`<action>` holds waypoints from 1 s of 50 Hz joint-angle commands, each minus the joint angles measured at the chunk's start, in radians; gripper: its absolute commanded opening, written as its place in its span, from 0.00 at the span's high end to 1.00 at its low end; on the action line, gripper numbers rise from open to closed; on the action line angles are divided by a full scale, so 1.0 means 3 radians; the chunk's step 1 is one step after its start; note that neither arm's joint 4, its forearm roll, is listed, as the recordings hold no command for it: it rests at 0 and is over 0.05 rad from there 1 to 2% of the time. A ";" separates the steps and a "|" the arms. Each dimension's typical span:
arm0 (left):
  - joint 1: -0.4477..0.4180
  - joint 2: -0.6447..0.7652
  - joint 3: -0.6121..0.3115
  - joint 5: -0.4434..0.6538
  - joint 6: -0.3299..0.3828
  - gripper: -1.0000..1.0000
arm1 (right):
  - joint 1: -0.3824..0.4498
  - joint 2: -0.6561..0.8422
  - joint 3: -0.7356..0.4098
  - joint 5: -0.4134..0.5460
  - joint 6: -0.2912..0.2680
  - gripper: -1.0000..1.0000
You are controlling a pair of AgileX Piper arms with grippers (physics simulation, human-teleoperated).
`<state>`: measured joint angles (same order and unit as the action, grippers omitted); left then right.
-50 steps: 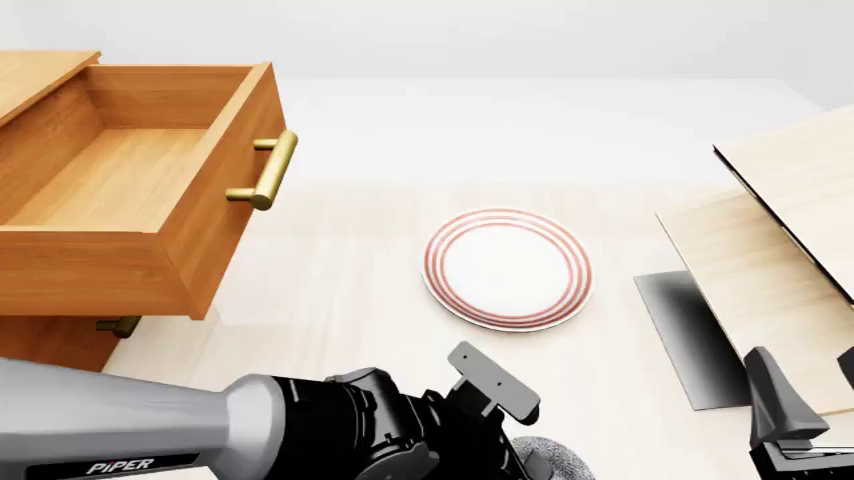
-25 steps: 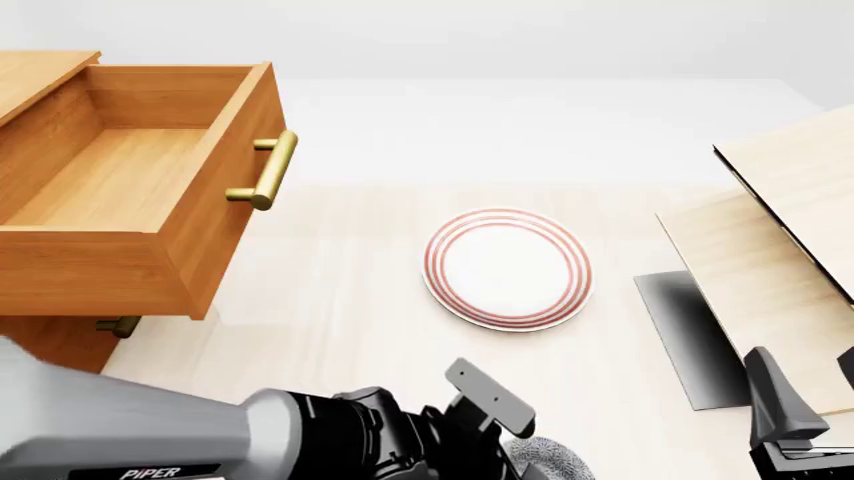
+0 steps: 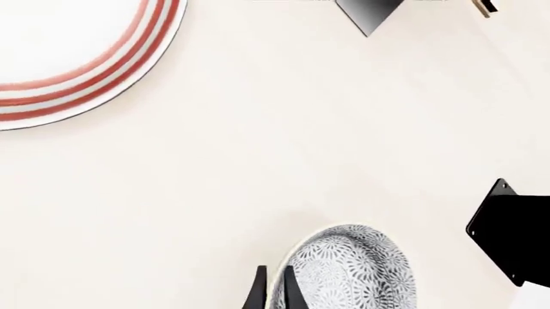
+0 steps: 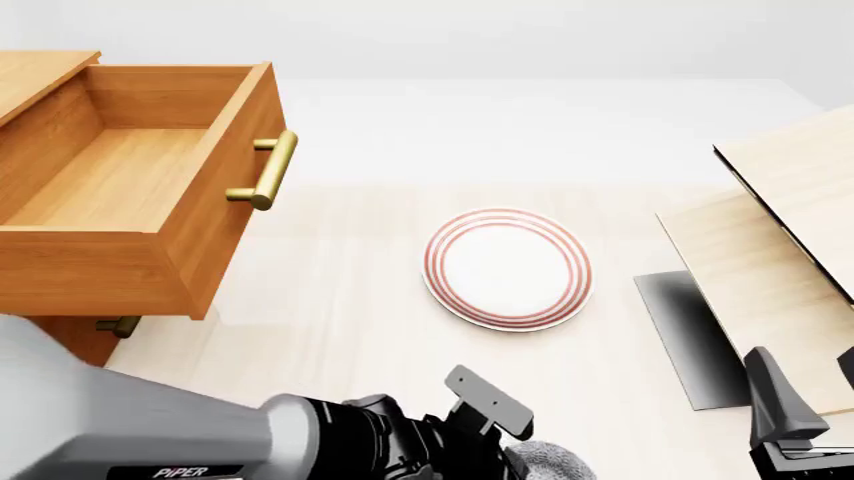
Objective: Open the top drawer of the cabinet and put the bowl in it.
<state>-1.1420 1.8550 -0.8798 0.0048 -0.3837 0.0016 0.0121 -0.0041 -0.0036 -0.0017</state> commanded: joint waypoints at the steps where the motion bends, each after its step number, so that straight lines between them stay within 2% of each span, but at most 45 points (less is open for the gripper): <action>1: -0.0013 -0.0108 0.0000 0.0045 0.0024 1.00 | -0.0001 -0.0009 0.0002 0.0003 0.0002 0.00; 25: 0.0214 -0.0688 0.0053 0.0216 0.0078 1.00 | -0.0001 -0.0009 0.0002 0.0003 0.0001 0.00; 42: 0.0346 -0.0856 -0.0121 0.0389 -0.0022 1.00 | -0.0002 -0.0007 0.0002 0.0003 0.0002 0.00; 50: 0.0372 -0.0893 -0.0310 0.0552 -0.0047 1.00 | 0.0000 -0.0010 0.0002 0.0003 0.0000 0.00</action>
<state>-1.0500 1.6193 -0.9242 0.1285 -0.3908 0.0016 0.0125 -0.0041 -0.0036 -0.0017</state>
